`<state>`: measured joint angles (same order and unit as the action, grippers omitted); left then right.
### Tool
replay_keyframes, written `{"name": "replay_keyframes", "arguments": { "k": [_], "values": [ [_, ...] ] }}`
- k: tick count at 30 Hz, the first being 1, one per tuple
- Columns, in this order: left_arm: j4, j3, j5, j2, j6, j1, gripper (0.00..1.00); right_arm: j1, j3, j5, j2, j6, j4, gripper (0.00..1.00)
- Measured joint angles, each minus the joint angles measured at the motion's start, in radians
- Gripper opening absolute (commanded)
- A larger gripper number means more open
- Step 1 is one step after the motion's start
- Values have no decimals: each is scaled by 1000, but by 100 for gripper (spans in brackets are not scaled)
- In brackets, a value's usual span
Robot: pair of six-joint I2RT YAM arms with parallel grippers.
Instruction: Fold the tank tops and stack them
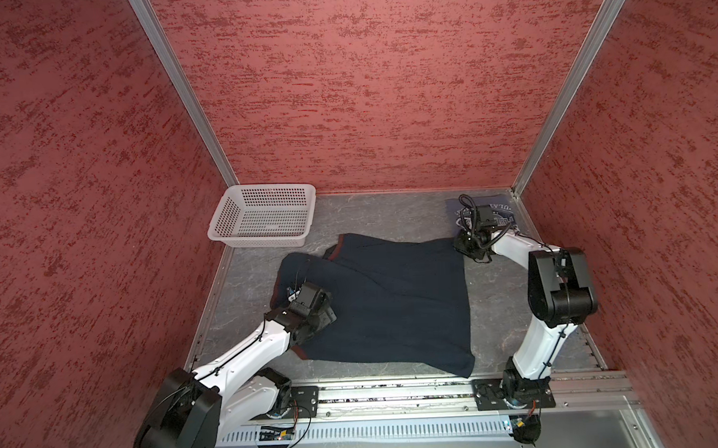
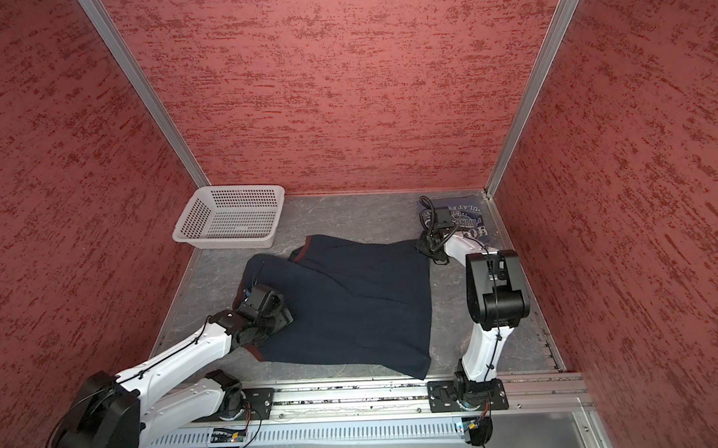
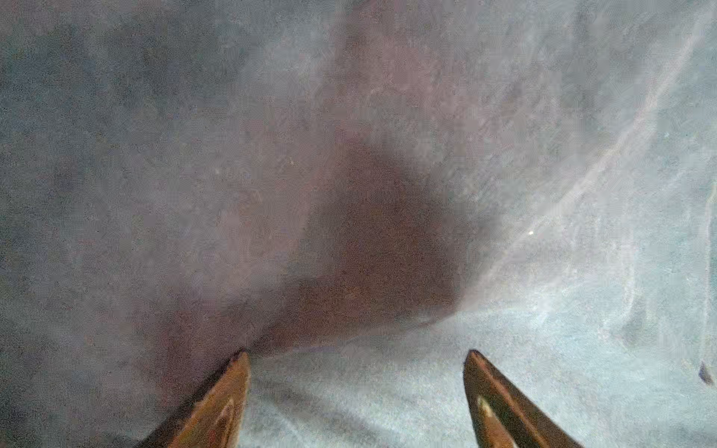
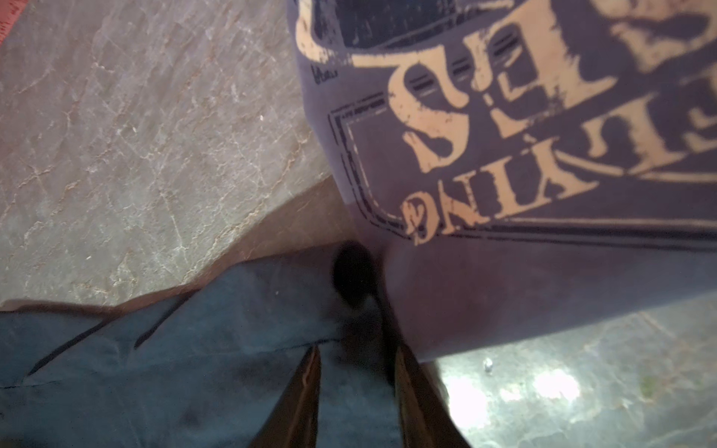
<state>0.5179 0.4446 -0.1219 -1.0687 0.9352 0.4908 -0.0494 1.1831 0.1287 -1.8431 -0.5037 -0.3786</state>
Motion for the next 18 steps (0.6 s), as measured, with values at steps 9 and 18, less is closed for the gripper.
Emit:
{"name": "replay_keyframes", "arguments": {
  "k": [9, 18],
  "values": [
    [-3, 3, -8, -10, 0, -3, 87, 0, 0, 2, -9, 6, 2, 29],
    [-2, 5, -11, -12, 0, -3, 87, 0, 8, 2, -19, 13, 0, 0]
  ]
}}
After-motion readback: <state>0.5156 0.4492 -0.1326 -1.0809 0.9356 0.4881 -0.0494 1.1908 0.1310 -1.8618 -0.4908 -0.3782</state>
